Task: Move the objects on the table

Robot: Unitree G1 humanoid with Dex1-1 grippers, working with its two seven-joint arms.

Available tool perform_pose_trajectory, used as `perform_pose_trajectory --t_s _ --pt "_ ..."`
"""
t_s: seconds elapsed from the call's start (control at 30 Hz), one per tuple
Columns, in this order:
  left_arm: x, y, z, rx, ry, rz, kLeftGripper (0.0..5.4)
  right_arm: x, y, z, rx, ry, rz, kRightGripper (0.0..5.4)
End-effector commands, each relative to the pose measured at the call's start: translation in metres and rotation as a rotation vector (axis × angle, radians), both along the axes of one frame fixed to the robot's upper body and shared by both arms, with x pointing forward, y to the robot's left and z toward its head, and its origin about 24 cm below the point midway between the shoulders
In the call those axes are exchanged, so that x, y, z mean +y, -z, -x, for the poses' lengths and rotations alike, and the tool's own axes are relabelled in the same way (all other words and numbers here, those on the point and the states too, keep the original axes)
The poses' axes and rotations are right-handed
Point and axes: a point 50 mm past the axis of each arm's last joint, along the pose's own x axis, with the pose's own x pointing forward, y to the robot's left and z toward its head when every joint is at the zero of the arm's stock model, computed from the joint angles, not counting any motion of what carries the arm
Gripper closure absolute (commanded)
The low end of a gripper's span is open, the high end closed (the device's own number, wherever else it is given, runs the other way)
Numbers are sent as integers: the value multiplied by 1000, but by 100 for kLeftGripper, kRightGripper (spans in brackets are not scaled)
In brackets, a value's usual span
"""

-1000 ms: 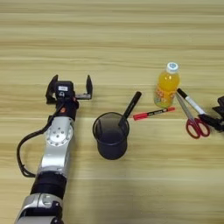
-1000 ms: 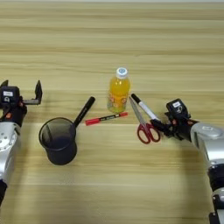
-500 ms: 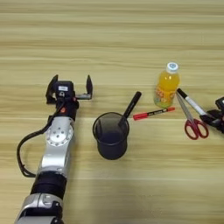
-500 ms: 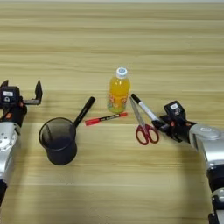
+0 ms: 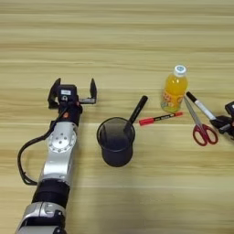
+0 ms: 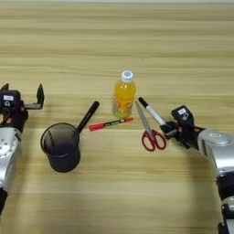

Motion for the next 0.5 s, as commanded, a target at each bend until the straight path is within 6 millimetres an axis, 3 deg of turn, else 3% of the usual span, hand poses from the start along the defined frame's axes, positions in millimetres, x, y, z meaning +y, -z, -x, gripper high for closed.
perform_pose_trajectory --t_s 0.03,0.5 --pt "-1 -1 0 0 3 -4 0 0 13 10 76 -3 6 465" --pt "-1 0 0 1 2 -5 0 0 -24 -6 -71 25 -42 465"
